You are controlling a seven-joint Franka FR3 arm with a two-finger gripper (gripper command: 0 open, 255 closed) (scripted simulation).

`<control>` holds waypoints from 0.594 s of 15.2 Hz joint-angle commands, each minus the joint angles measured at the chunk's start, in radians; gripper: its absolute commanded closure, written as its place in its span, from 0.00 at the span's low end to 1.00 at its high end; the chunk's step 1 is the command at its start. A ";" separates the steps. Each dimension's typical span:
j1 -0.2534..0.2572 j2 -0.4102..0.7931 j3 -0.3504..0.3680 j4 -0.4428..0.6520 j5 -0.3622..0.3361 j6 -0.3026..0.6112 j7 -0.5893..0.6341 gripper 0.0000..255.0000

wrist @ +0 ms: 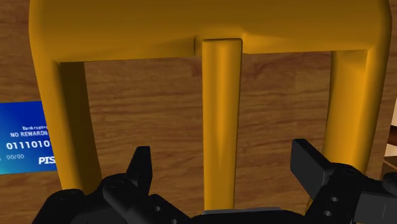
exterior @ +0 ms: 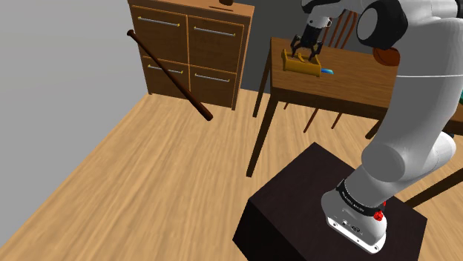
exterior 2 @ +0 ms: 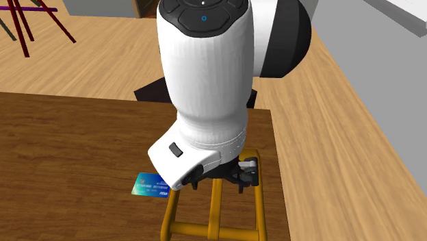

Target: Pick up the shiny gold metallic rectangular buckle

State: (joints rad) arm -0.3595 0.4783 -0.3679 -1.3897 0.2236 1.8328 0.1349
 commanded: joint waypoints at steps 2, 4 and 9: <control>0.001 -0.001 0.000 -0.013 0.000 0.012 -0.002 0.00; 0.001 0.000 0.000 -0.011 0.001 0.012 -0.001 1.00; 0.001 0.001 0.000 -0.011 0.001 0.012 -0.001 1.00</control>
State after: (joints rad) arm -0.3587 0.4788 -0.3676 -1.4004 0.2243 1.8444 0.1336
